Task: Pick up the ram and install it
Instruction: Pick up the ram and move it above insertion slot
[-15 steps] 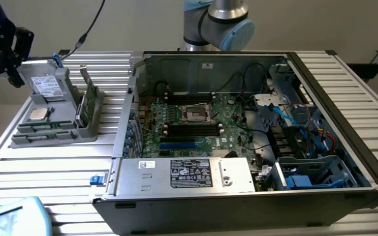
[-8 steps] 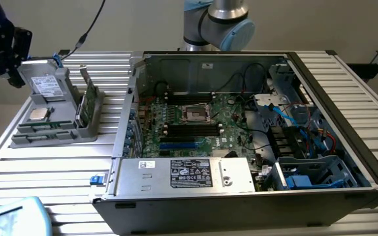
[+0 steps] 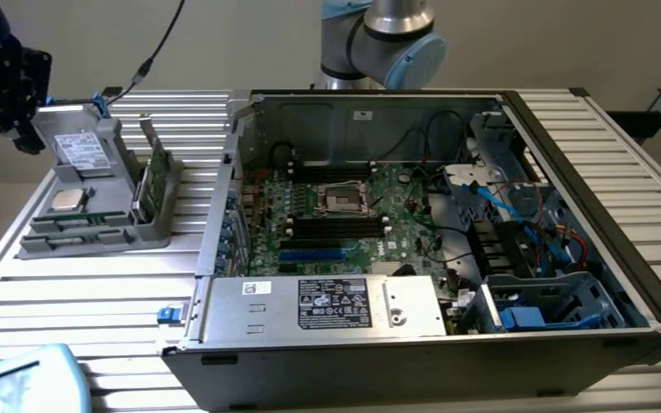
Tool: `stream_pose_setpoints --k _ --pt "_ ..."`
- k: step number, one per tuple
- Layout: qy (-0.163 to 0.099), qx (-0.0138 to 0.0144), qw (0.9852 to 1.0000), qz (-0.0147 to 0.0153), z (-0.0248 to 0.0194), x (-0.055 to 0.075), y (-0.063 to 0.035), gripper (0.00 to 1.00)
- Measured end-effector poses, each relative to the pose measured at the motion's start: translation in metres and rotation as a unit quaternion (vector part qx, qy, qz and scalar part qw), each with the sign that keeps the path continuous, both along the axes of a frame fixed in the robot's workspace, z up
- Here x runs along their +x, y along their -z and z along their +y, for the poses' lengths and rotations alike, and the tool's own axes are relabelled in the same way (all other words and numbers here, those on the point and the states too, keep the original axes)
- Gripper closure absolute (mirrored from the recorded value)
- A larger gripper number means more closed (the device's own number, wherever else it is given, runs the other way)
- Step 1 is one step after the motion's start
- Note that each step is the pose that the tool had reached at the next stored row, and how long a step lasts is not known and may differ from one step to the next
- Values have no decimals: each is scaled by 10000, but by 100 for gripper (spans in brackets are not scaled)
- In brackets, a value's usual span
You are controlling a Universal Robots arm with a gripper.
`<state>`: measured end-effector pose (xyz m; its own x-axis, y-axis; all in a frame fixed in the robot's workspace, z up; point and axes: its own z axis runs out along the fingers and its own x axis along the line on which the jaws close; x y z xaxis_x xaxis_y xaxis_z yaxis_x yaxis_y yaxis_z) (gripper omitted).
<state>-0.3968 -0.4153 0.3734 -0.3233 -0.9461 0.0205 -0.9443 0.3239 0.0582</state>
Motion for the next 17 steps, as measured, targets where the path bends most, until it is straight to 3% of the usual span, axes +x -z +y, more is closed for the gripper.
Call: stream_pose_setpoints --k 4,8,13,17 --pt "-364 26 9993 0 0 0 7 90" --pt "-727 60 9973 0 0 0 13 90" --pt "-1177 113 9930 -1 0 0 23 90" --pt "-1528 146 9881 8 0 0 31 90"
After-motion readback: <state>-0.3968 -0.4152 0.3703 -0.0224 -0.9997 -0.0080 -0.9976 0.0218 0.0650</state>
